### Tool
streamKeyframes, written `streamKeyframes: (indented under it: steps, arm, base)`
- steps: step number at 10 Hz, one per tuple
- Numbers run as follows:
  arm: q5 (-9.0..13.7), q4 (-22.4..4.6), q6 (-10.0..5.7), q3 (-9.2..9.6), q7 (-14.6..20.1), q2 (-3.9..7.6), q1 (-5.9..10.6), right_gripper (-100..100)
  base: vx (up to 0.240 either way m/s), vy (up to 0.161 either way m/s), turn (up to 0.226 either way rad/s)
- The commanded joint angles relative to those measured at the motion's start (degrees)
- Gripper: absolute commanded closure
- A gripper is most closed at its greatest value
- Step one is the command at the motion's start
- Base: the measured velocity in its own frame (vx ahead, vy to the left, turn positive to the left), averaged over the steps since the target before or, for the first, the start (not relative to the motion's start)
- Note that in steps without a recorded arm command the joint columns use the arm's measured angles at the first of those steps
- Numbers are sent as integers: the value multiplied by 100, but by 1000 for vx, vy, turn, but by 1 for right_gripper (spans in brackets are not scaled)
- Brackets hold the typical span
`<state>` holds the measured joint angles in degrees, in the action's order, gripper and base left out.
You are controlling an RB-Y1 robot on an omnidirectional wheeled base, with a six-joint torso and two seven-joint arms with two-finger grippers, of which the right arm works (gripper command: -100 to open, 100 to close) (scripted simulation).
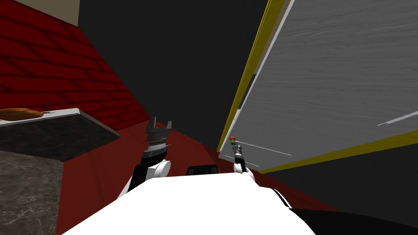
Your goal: Pull the door open
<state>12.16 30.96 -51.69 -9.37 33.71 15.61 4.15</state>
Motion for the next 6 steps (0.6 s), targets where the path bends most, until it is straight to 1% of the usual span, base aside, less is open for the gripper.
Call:
streamKeyframes:
  steps: [1,2,3,4,6]
  arm:
    - [19,-3,-108,51,184,-16,114,100]
    - [101,-2,-86,64,387,-23,125,100]
    - [101,-2,-86,64,420,-23,125,100]
    - [182,0,-63,76,657,-30,135,100]
    - [182,0,-63,76,657,-30,135,100]
  base:
    - [-45,-20,61]
    - [-53,-18,85]
    - [-51,-9,52]
    - [-57,-16,88]
    - [-33,-9,20]
